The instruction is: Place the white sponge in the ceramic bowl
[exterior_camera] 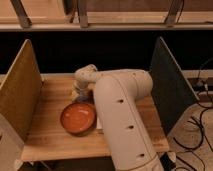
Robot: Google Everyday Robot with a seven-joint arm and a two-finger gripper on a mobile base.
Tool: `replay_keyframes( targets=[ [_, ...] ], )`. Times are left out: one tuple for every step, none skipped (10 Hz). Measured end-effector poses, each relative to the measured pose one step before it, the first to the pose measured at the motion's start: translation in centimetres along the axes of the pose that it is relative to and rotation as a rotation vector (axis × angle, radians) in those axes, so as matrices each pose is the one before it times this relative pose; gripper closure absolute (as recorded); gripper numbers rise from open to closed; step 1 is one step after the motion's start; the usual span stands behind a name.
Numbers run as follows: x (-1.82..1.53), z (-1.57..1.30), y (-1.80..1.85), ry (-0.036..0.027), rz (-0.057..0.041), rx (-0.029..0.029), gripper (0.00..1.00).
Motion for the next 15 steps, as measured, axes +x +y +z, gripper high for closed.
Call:
replay_keyframes(
  targets=[
    [0.195, 0.349, -0.144, 0.00272, 0.00087, -0.00748, 0.3],
    [0.037, 0.203, -0.248, 0.00178, -0.00376, -0.00214, 0.42],
    [-0.067, 0.043, -0.18, 0.00138, -0.00539, 0.00189, 0.51],
    [-0.169, 0.004, -0.134, 0.00242, -0.01211, 0.00378, 0.63],
    [-0.193, 0.035, 0.055, 0.00113, -0.01329, 0.00169, 0.73],
    [-0.293, -0.059, 0.085, -0.00234, -0.01242, 0.00189, 0.83],
    [-0.316, -0.12, 0.072, -0.00439, -0.01335, 0.00358, 0.91],
    [-1.044, -0.66, 0.05, -0.02114, -0.03644, 0.01616, 0.99],
    [-1.112, -0.846, -0.003, -0.0233, -0.03708, 0.01766, 1.0],
    [-1.786, -1.451, 0.049, -0.03693, -0.055, 0.0266, 1.0],
    [-1.796, -1.712, 0.193, -0.03723, -0.05735, 0.0267, 1.0],
    [-1.534, -1.58, 0.291, -0.0326, -0.04691, 0.02114, 1.0],
    [-1.08, -1.37, 0.564, -0.02501, -0.03814, 0.01308, 1.0],
    [-0.506, -0.952, 0.597, -0.01411, -0.01831, 0.00502, 1.0],
    [-0.031, -1.389, 0.96, -0.00758, -0.01699, 0.00636, 1.0]
  ],
)
